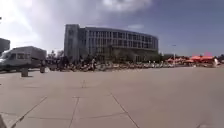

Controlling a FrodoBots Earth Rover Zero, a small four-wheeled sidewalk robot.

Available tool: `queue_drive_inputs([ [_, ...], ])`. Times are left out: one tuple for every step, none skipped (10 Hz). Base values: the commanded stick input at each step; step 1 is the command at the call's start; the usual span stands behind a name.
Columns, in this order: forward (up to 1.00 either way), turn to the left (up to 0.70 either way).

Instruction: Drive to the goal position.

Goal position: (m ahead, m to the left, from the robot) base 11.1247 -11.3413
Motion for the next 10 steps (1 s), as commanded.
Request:
queue_drive_inputs([
  [1.0,0.0],
  [1.0,-0.25],
  [1.0,-0.27],
  [1.0,-0.27],
  [1.0,-0.27],
  [1.0,-0.27],
  [1.0,-0.27],
  [1.0,-0.27],
  [1.0,-0.27],
  [1.0,-0.27],
])
